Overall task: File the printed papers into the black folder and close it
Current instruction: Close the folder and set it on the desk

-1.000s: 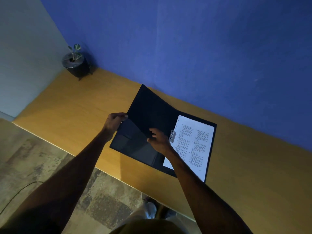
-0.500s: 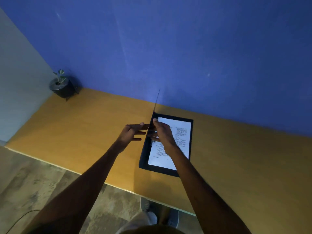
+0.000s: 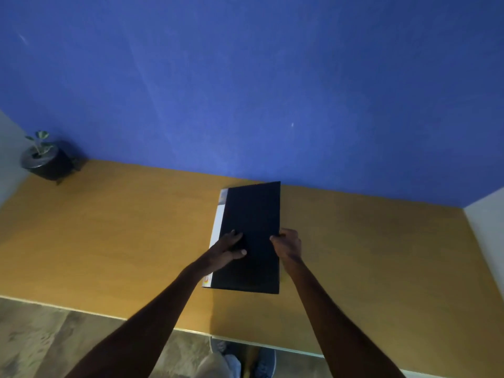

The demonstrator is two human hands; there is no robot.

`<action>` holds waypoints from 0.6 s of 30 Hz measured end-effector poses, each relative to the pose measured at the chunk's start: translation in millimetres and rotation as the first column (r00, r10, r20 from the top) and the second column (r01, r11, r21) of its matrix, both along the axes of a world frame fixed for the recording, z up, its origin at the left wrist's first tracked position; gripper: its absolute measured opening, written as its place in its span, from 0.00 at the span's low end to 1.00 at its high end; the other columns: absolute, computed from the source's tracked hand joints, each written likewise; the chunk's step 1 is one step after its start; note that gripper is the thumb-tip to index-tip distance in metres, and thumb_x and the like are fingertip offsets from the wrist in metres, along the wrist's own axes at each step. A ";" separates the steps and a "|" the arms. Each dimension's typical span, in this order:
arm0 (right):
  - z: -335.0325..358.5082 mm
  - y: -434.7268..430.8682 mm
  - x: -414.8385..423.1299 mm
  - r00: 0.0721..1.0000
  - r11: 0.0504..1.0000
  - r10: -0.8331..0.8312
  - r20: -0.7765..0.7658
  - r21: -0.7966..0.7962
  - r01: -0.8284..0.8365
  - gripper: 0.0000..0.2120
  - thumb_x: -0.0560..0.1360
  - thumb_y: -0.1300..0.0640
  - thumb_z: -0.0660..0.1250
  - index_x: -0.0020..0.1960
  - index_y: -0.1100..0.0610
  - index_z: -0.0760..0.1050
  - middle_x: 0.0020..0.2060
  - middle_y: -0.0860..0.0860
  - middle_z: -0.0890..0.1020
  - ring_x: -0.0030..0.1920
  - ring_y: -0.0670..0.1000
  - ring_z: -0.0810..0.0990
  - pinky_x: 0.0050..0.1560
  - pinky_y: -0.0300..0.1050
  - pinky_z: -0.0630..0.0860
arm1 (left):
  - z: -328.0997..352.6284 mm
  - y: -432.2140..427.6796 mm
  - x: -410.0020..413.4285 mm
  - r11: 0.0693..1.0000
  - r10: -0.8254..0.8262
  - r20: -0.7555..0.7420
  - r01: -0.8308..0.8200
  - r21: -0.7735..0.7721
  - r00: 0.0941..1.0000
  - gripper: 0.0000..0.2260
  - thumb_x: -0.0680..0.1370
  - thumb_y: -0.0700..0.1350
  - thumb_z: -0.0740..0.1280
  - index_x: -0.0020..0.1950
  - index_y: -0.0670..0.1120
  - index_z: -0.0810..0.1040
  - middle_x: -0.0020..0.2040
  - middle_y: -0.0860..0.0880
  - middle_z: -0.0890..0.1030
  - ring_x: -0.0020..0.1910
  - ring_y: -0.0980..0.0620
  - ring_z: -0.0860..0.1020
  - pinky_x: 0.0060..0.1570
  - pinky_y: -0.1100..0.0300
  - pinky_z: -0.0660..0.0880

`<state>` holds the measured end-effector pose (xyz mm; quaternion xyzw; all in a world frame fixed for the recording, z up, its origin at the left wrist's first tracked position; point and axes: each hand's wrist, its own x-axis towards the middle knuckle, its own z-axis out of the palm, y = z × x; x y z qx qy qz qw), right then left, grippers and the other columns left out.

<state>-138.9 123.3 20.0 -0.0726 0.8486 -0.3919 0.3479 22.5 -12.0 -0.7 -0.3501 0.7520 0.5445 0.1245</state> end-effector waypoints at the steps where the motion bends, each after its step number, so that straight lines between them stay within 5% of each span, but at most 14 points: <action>1: -4.8 2.7 -2.8 1.000 1.000 -0.019 0.009 0.012 0.019 0.09 0.79 0.64 0.67 0.52 0.69 0.83 0.49 0.64 0.87 0.53 0.63 0.87 0.43 0.45 0.72 | -4.5 -1.7 -1.1 0.996 -0.060 0.046 0.063 -0.062 0.997 0.35 0.85 0.52 0.69 0.89 0.50 0.56 0.90 0.50 0.47 0.90 0.48 0.44 0.89 0.44 0.45; 3: -12.2 7.3 -7.5 0.999 0.999 -0.033 0.009 0.034 0.033 0.08 0.77 0.68 0.65 0.51 0.69 0.82 0.48 0.64 0.85 0.52 0.61 0.85 0.44 0.51 0.76 | -12.7 -4.3 -1.2 0.971 -0.160 0.119 0.178 -0.159 0.980 0.37 0.85 0.54 0.68 0.89 0.49 0.53 0.90 0.49 0.44 0.90 0.48 0.41 0.89 0.43 0.45; 8: -27.0 9.4 -6.8 0.999 0.997 -0.020 -0.048 0.068 0.023 0.19 0.77 0.71 0.63 0.67 0.67 0.78 0.62 0.63 0.84 0.61 0.64 0.84 0.56 0.56 0.82 | -26.8 -13.7 4.5 0.878 -0.235 0.261 0.320 -0.357 0.936 0.41 0.84 0.57 0.67 0.90 0.50 0.48 0.89 0.49 0.39 0.89 0.48 0.37 0.88 0.43 0.48; 12: -44.1 5.2 6.3 0.953 0.951 0.247 -0.174 0.233 -0.204 0.28 0.80 0.64 0.64 0.80 0.60 0.66 0.75 0.58 0.70 0.74 0.62 0.72 0.71 0.55 0.76 | -37.0 -20.6 6.9 0.836 -0.284 0.309 0.393 -0.382 0.907 0.42 0.84 0.57 0.66 0.90 0.50 0.44 0.89 0.49 0.38 0.89 0.47 0.37 0.88 0.42 0.47; 18: -60.6 -1.8 23.6 0.775 0.753 0.601 -0.194 0.463 -0.468 0.35 0.83 0.54 0.64 0.86 0.53 0.55 0.86 0.51 0.53 0.85 0.56 0.57 0.83 0.54 0.62 | -51.1 -22.2 13.4 0.810 -0.312 0.311 0.423 -0.407 0.898 0.43 0.85 0.56 0.66 0.90 0.50 0.41 0.89 0.49 0.34 0.89 0.47 0.36 0.89 0.43 0.49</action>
